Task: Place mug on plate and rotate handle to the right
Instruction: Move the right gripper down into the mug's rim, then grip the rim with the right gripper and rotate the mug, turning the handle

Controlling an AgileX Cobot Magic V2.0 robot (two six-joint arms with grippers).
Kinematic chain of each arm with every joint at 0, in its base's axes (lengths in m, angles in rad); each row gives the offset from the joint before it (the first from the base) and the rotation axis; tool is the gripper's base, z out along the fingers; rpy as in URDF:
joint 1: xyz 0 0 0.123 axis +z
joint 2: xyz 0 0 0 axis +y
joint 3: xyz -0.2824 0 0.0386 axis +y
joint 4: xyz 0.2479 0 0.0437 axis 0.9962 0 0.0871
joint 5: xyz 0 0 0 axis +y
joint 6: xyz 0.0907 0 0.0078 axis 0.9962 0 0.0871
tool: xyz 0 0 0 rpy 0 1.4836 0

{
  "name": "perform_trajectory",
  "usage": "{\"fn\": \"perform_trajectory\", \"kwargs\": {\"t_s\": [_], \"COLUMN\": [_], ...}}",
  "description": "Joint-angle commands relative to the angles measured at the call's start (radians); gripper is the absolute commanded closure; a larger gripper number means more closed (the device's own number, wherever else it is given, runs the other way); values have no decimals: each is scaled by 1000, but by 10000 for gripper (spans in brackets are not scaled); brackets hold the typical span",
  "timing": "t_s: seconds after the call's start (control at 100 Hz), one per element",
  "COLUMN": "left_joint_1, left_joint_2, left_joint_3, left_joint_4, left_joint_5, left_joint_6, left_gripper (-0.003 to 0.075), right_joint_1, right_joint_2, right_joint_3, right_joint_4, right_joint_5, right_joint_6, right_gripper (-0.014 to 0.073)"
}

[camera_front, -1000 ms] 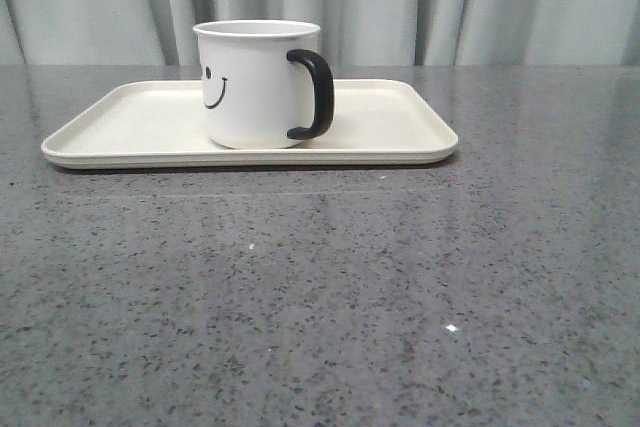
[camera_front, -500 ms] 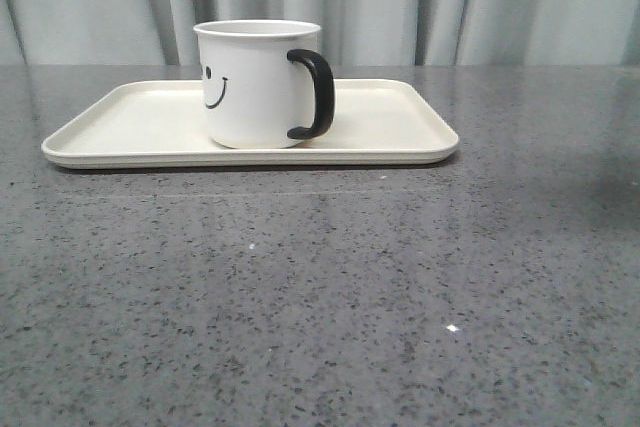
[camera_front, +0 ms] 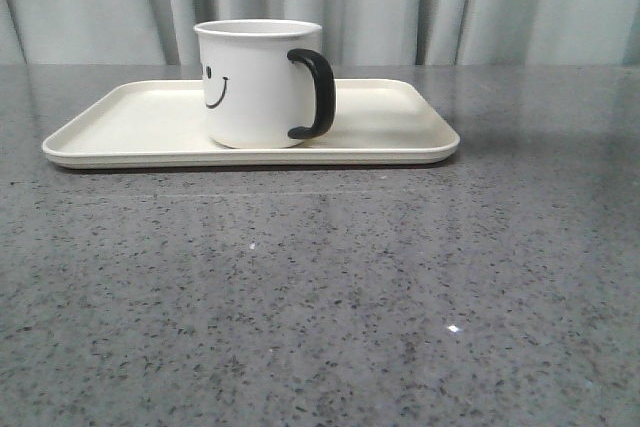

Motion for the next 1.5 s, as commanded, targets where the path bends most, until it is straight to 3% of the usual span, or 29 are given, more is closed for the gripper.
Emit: {"fn": "perform_trajectory", "kwargs": {"t_s": [0.0, 0.19, 0.87, 1.01, 1.3, 1.49], "left_joint_1": [3, 3, 3, 3, 3, 3], "left_joint_2": [3, 3, 3, 3, 3, 3], "left_joint_3": [-26, -26, -26, -26, -26, -26], "left_joint_4": [-13, -13, -13, -13, -13, -13], "left_joint_5": [-67, -67, -67, -67, -67, -67], "left_joint_6": [-2, -2, -2, -2, -2, -2], "left_gripper": [279, 279, 279, 279, 279, 279], "right_joint_1": [5, 11, 11, 11, 11, 11], "right_joint_2": [13, 121, 245, 250, 247, 245], "right_joint_3": [-99, -193, -203, -203, -203, -229], "right_joint_4": [-24, -25, -44, -44, -42, -42], "right_joint_5": [-21, 18, 9, 8, -2, 61], "right_joint_6": [36, 49, 90, 96, 95, 54], "right_gripper": [64, 64, 75, 198, 656, 653]}}
